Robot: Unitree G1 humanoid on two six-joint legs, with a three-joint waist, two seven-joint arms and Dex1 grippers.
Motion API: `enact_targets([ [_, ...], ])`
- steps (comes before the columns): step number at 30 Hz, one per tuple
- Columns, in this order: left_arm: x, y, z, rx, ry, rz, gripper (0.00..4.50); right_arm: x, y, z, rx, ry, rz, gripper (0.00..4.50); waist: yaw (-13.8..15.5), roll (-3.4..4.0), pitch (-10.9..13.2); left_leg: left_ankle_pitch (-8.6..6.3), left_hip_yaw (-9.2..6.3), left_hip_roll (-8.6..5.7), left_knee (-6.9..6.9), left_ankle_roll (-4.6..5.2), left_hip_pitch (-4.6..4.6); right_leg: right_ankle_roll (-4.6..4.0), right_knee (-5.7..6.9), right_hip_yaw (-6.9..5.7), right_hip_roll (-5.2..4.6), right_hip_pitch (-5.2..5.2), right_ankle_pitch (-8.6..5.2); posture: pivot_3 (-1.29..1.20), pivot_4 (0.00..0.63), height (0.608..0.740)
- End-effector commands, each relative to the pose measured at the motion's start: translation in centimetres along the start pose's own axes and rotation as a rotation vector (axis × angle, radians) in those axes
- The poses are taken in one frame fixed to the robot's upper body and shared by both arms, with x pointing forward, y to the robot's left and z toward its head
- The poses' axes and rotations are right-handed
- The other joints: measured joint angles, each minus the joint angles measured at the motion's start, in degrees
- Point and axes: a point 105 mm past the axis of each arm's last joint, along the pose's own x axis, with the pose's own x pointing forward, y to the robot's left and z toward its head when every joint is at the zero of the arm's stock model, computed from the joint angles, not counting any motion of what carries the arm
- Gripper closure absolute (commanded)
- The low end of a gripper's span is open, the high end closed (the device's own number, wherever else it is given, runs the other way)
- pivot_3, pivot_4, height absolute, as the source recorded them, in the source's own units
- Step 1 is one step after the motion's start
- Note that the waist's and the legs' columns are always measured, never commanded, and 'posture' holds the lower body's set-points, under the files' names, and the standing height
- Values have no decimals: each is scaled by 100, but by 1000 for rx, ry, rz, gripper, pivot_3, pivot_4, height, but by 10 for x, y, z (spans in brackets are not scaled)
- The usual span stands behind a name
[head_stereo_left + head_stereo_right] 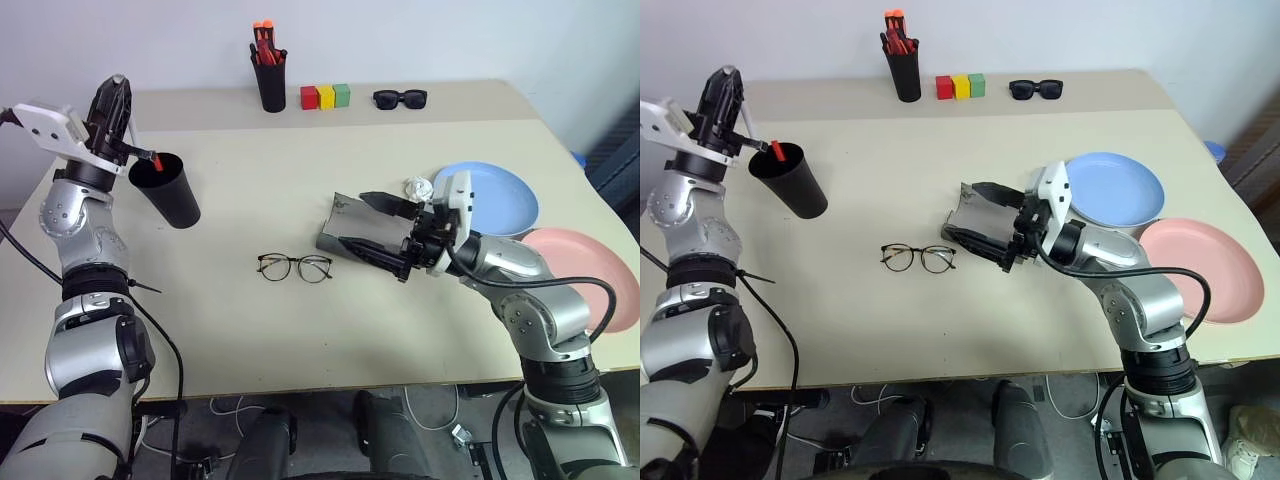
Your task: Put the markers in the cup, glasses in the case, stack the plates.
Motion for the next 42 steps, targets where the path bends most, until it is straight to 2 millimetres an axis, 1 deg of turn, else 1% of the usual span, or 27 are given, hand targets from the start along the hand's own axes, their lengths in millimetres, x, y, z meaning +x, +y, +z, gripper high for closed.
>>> enact_targets([
  [1, -2, 5, 6, -4, -49, 25, 4440, 1, 4, 15, -32, -43, 17, 0, 2, 0, 0, 0, 0, 0, 0, 0, 1, 0, 0, 0, 0, 0, 0, 0, 150, 740],
  [6, -8, 3, -5, -17, -21, 29, 4440, 0, 4, 14, -38, -29, 15, 0, 2, 0, 0, 0, 0, 0, 1, 0, 0, 1, 0, 0, 0, 0, 0, 0, 150, 740],
  [8, -8, 1, -5, -16, -22, 23, 3576, 1, 4, 13, -42, -20, 16, 0, 3, 0, 0, 0, 0, 0, 1, 0, -1, 1, 0, 0, 0, 0, 1, 0, 150, 740],
  [10, -7, 1, -4, -17, -28, 24, 2829, 1, 4, 12, -45, -15, 16, 0, 2, 0, 0, 0, 0, 0, 2, 0, 0, 1, 0, 0, 0, 0, 1, 0, 150, 740],
  [13, -7, 2, -3, -13, -34, 27, 1192, 2, 3, 12, -48, -15, 16, 0, 2, 0, 0, 0, 0, 0, 1, 0, 0, 1, 0, 0, 0, 0, 1, 0, 150, 740],
  [15, -6, 2, -1, -14, -42, 22, 221, 2, 2, 12, -52, -12, 16, 0, 2, 0, 0, 0, 0, 0, 1, 0, 0, 1, 0, 0, 0, 0, 1, 0, 150, 740],
  [16, -5, 1, 2, -10, -50, 14, 37, 2, 2, 12, -54, -12, 16, 0, 2, 0, 0, 0, 0, 0, 1, 0, 0, 1, 0, 0, 0, 0, 1, 0, 150, 740],
  [17, -4, 1, 4, -6, -55, 8, 37, 2, 1, 12, -56, -11, 15, 0, 2, 0, 0, 0, 0, 0, 1, 0, 0, 1, 0, 0, 0, 0, 1, 0, 150, 740],
  [19, 0, -10, 7, -28, -49, -76, 37, 2, 1, 11, -60, -9, 13, 0, 1, 0, 0, 0, 0, 0, 1, 0, 0, 1, 0, 0, 0, 0, 1, 0, 150, 740],
  [20, 2, -17, 8, -66, -36, -136, 37, 2, 0, 11, -62, -7, 10, 0, -3, 0, 0, 0, 0, 0, 1, 0, -1, 1, 1, 0, 0, -1, 1, 0, 150, 740],
  [22, 4, -33, 16, -163, -24, -267, 37, -1, -6, 9, -79, 12, -11, 0, -10, 0, 0, 0, 0, 0, 1, 0, -1, 1, 2, 0, 0, -1, 1, 0, 150, 740],
  [24, 2, -42, 22, -232, -3, -334, 37, -3, -10, 6, -96, 33, -24, 0, -8, 0, 0, 0, -1, 0, 1, 1, -2, 2, 4, 1, 0, -1, 1, 0, 150, 740],
  [25, 0, -48, 26, -263, 32, -392, 37, -6, -16, 4, -106, 52, -45, 0, -14, 0, 0, 0, -1, 0, 2, 1, -2, 1, 4, 1, 0, -1, 1, 0, 150, 740],
  [26, -5, -56, 28, -289, 84, -463, 37, -9, -22, -1, -116, 89, -66, 0, -32, 1, 1, 0, -1, 0, 2, 1, -1, 1, 4, 1, 0, -1, 1, 0, 150, 740],
  [28, -22, -76, 34, -329, 192, -630, 37, -12, -27, -12, -156, 161, -79, 0, -74, 3, 2, -1, -1, 1, 0, 2, 0, 1, 9, 2, 1, -5, 0, 0, 150, 740],
  [30, -41, -88, 38, -363, 290, -740, 37, -13, -31, -23, -156, 224, -86, 0, -111, 6, 4, -3, 1, 3, -4, 5, -1, -1, 15, 2, 2, -12, 0, 0, 150, 740],
  [31, -49, -93, 39, -395, 343, -784, 37, -12, -33, -24, -141, 224, -94, 0, -133, 6, 4, -3, 1, 5, -7, 5, -1, -1, 17, 2, 4, -15, -1, 0, 150, 740],
  [33, -61, -98, 39, -402, 402, -828, 37, -8, -34, -24, -99, 212, -98, 0, -162, 9, 6, -3, 0, 8, -9, 5, -2, -2, 18, 3, 6, -16, -1, 0, 150, 740],
  [37, -78, -103, 34, -437, 488, -859, 37, -3, -33, -25, -92, 216, -98, 0, -161, 9, 6, -3, 1, 10, -6, 5, -1, -3, 19, 3, 8, -16, -2, 0, 150, 740],
  [40, -84, -106, 30, -442, 523, -867, 37, -2, -33, -30, -90, 238, -100, 0, -144, 9, 6, -3, 0, 10, -6, 5, -3, -3, 17, 3, 8, -16, -2, 0, 150, 740],
  [42, -84, -100, 25, -389, 536, -849, 37, -3, -36, -38, -66, 289, -115, 0, -131, 9, 6, -3, 1, 10, -5, 4, -4, -3, 16, 3, 8, -16, -2, 0, 150, 740],
])
